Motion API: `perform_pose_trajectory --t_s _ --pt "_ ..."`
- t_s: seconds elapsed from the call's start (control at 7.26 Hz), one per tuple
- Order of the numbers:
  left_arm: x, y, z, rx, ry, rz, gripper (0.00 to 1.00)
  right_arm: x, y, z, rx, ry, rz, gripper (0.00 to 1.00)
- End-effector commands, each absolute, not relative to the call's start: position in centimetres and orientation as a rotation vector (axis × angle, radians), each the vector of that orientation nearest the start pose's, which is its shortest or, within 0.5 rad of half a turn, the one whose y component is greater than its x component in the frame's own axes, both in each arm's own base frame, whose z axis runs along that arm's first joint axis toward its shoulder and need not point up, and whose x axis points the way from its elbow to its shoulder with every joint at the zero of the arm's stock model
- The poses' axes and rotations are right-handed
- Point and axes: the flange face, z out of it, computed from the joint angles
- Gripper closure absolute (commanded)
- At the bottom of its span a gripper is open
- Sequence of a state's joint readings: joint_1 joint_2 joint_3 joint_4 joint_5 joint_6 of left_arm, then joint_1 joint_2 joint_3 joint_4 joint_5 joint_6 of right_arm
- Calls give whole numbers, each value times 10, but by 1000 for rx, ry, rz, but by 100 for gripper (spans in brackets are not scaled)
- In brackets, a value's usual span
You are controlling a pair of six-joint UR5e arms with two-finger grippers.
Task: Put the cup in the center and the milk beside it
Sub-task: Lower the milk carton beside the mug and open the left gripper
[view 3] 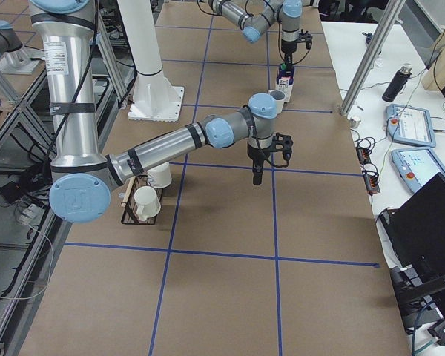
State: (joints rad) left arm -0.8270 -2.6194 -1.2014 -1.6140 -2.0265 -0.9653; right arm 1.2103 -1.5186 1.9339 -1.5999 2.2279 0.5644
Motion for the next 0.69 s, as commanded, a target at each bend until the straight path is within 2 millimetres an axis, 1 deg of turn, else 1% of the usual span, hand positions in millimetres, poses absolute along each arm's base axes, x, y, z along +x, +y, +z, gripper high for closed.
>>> perform_pose_trajectory --t_s 0.0,0.14,0.28,0.41,0.55 --pt "478 -655 125 146 830 -47 2 -110 -497 462 46 -748 66 0" --pt "461 -656 115 156 842 -56 2 -110 -498 460 49 -748 65 0" --pt "429 -653 116 147 867 -68 2 -111 -499 460 51 -749 65 0" --pt "378 -633 138 150 909 -75 2 -111 -499 460 51 -749 65 0" --pt "336 -589 192 154 922 -68 2 -112 -501 460 47 -754 63 0"
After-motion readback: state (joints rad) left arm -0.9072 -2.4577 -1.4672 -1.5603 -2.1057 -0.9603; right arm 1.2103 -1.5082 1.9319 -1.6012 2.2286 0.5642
